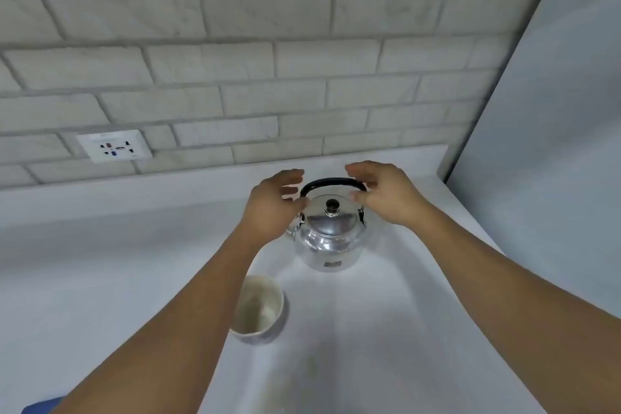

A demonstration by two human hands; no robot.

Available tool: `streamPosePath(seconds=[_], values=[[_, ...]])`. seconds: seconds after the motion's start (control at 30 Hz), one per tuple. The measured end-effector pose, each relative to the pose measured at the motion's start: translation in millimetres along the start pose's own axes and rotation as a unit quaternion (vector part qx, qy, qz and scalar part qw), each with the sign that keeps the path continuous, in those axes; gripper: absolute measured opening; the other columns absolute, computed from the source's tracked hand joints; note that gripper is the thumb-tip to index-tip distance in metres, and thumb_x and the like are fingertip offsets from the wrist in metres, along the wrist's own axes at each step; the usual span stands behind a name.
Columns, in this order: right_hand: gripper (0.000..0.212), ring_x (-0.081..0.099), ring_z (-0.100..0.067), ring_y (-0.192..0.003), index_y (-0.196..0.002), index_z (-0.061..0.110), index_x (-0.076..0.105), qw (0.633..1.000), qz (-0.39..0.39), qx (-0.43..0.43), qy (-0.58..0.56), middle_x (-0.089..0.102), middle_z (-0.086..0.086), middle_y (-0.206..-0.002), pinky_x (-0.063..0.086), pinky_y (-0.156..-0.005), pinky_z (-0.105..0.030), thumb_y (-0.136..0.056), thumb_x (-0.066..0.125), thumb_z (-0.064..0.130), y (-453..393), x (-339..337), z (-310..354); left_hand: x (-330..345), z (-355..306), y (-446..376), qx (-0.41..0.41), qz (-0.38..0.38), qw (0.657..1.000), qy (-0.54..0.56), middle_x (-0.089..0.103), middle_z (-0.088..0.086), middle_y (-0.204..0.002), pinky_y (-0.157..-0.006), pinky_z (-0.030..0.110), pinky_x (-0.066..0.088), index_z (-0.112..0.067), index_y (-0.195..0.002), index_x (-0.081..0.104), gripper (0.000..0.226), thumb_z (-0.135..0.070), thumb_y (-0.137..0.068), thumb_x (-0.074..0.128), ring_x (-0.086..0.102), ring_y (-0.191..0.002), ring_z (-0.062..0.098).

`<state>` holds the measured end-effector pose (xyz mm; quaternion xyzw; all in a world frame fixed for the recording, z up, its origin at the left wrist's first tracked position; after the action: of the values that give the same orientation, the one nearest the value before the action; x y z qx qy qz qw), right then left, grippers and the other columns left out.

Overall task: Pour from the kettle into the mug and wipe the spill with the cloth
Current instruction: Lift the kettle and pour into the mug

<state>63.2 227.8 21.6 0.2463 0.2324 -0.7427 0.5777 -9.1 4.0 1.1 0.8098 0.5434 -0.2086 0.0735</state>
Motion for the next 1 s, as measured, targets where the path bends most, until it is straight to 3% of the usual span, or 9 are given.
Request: streamPosePath(seconds=[0.1,0.23,0.33,0.53,0.63,0.77,0.87,1.0], values=[[0.050,0.060,-0.008,-0.117,-0.133,0.025,0.064,1.000,0.017,-0.005,0.014,0.066,0.009,-0.130,0.042,-0.104,-0.022,-0.085,0.078,0.024,-9.6,5.8,-1.3,7.0,1.2,-8.8,-0.008,0.009,1.000,-0.009,0.074,-0.004,-0.125,-0.083,0.009,0.049,-0.022,-0.136,0.066,0.053,-0.009,-0.086,0.078,0.072,-0.109,0.012],[0.040,0.061,-0.009,-0.107,-0.127,0.025,0.068,1.000,0.011,-0.014,0.013,0.068,0.008,-0.119,0.039,-0.085,-0.010,-0.089,0.074,0.031,-18.1,17.1,-7.7,12.4,6.9,-13.2,-0.014,-0.015,0.999,-0.043,0.078,-0.002,-0.121,-0.087,0.006,0.045,-0.021,-0.130,0.072,0.044,-0.008,-0.088,0.075,0.072,-0.108,0.010],[0.032,0.062,-0.012,-0.103,-0.123,0.023,0.071,1.000,0.007,-0.021,-0.006,0.068,0.003,-0.110,0.040,-0.083,-0.013,-0.092,0.071,0.029,-19.1,18.3,-9.0,11.9,8.0,-12.5,-0.015,-0.030,0.998,-0.051,0.079,-0.002,-0.115,-0.075,-0.007,0.042,-0.020,-0.124,0.076,0.038,-0.006,-0.088,0.076,0.072,-0.101,0.008],[0.019,0.059,-0.004,-0.088,-0.112,0.023,0.074,0.999,0.018,-0.038,0.002,0.063,0.013,-0.091,0.038,-0.076,-0.019,-0.095,0.066,0.025,-16.4,19.2,-7.6,12.2,6.8,-12.1,-0.009,-0.042,0.997,-0.067,0.081,0.003,-0.100,-0.068,-0.006,0.042,-0.017,-0.113,0.080,0.032,0.000,-0.086,0.075,0.075,-0.086,0.015],[0.017,0.057,-0.003,-0.085,-0.111,0.024,0.073,0.999,0.011,-0.044,0.004,0.061,0.011,-0.089,0.037,-0.073,-0.017,-0.096,0.065,0.025,-11.1,20.0,-7.1,10.5,5.5,-9.7,0.001,-0.036,0.996,-0.076,0.081,0.000,-0.103,-0.072,-0.007,0.040,-0.017,-0.113,0.080,0.032,0.000,-0.087,0.075,0.071,-0.082,0.001],[0.018,0.060,-0.012,-0.090,-0.112,0.024,0.073,0.998,-0.004,-0.055,-0.004,0.065,0.003,-0.095,0.040,-0.077,-0.019,-0.095,0.065,0.024,-1.8,15.2,2.7,2.5,-3.7,-5.3,0.026,-0.027,0.997,-0.070,0.079,-0.005,-0.100,-0.077,-0.005,0.042,-0.019,-0.112,0.080,0.032,0.000,-0.087,0.075,0.065,-0.075,-0.021],[0.019,0.062,-0.014,-0.095,-0.112,0.024,0.074,0.997,-0.028,-0.071,-0.023,0.067,-0.002,-0.102,0.042,-0.081,-0.013,-0.095,0.065,0.022,7.2,7.9,16.9,-8.6,-18.7,0.0,0.040,-0.025,0.997,-0.062,0.078,-0.012,-0.097,-0.086,0.004,0.047,-0.023,-0.113,0.079,0.032,-0.004,-0.087,0.077,0.070,-0.084,-0.013],[0.020,0.061,-0.008,-0.096,-0.113,0.022,0.074,0.993,-0.058,-0.096,-0.029,0.068,0.002,-0.105,0.041,-0.082,-0.012,-0.096,0.065,0.023,20.2,-4.4,39.7,-28.6,-37.0,16.7,0.059,-0.023,0.998,-0.013,0.078,-0.018,-0.103,-0.085,0.007,0.053,-0.026,-0.114,0.078,0.033,-0.006,-0.088,0.076,0.073,-0.092,-0.006]])
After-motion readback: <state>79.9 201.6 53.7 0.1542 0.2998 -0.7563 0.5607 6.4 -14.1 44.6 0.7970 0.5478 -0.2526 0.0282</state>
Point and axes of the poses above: each hand's wrist, its own y-axis away from the middle knuckle, its own x-axis out of the palm, z = x × y, the point moved 1 cm from there along -y, towards the middle knuckle
